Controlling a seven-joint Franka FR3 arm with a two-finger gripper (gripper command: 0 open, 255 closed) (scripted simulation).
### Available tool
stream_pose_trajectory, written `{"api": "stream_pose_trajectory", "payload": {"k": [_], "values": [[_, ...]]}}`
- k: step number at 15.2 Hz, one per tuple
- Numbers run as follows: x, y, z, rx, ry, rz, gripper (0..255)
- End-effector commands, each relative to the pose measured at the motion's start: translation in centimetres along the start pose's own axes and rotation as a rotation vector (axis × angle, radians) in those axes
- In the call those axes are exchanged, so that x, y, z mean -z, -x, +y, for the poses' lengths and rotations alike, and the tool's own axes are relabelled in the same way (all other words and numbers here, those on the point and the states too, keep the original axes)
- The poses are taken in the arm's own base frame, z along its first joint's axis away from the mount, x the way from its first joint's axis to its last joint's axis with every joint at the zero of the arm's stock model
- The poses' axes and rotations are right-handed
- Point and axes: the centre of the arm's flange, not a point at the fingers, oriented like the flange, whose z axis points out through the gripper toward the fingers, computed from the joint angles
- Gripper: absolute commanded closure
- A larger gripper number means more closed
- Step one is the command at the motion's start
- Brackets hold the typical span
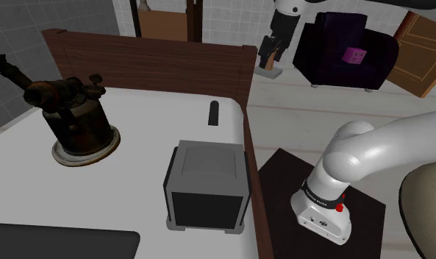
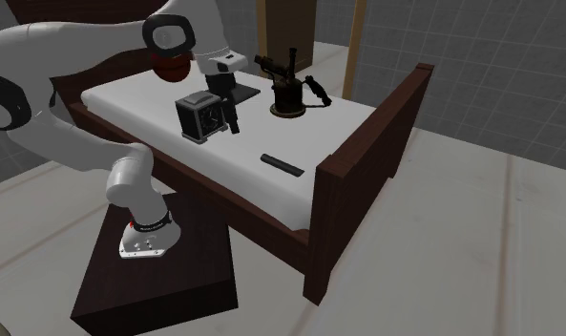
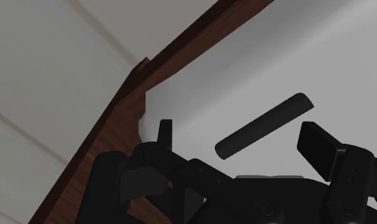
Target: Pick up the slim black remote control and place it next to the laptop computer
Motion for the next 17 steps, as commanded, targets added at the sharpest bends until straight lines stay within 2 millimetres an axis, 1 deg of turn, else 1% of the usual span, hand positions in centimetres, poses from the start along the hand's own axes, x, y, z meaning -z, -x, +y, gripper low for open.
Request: {"api": "stream_pose_trajectory", "payload": {"k": [1,5,9,13,17], "values": [[0.0,0.0,0.0,0.000,0.000,0.000,0],[-4.0,-1.6,-3.4,-0.151,0.021,0.002,0],[-8.1,-3.6,-6.4,-0.302,0.041,0.004,0],[-12.2,-6.1,-9.0,-0.453,0.062,0.007,0],[-16.4,-9.0,-11.1,-0.603,0.083,0.009,0]]}}
